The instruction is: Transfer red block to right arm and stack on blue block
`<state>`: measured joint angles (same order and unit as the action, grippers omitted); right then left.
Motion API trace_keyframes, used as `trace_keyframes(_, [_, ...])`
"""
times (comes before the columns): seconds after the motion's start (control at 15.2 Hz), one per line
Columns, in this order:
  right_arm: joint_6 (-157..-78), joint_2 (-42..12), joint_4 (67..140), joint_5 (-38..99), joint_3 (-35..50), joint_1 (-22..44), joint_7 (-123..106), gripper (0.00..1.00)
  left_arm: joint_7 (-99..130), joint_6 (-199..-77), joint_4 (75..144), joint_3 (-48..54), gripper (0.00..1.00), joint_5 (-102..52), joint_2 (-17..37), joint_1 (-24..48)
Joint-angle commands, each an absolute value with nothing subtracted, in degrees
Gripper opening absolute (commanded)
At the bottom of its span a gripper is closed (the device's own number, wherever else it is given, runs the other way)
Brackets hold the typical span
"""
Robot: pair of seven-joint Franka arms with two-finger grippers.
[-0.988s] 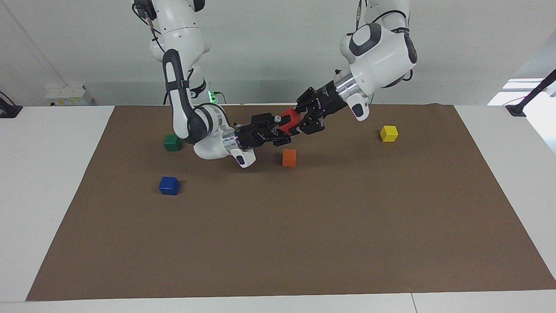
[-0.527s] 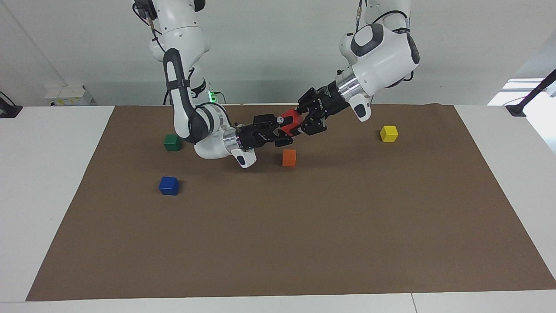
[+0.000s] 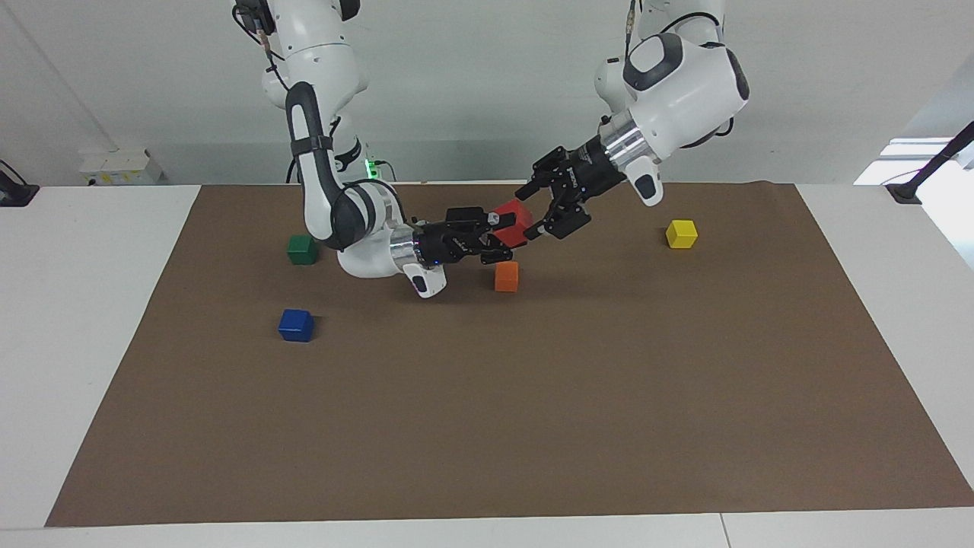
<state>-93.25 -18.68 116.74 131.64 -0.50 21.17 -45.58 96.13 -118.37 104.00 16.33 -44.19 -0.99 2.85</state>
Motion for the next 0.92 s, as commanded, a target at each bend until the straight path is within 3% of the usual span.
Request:
trace_keyframes(0.0, [-98.5,-17.1,114.7,130.7,-0.1,21.0,-41.5,0.00,94.1,-118.5,106.1,16.6,1.00,-37.4,-2.5,0.9])
trace_keyframes(0.13, [-106.9,-13.6,114.3,121.6,-0.7,20.8,-36.7,0.00,89.1,-118.7,106.9,16.6,1.00,-33.7,-2.6,-1.0])
trace_keyframes(0.26, [-117.8,-9.0,112.9,104.2,-0.6,19.2,-29.3,0.00,81.7,-118.0,107.5,16.6,1.00,-29.7,-3.0,-2.6])
trace_keyframes(0.86, [-116.4,-4.6,111.5,66.2,-0.9,9.5,-12.8,0.00,57.6,-113.0,107.3,16.6,1.00,-13.7,-1.8,-10.5])
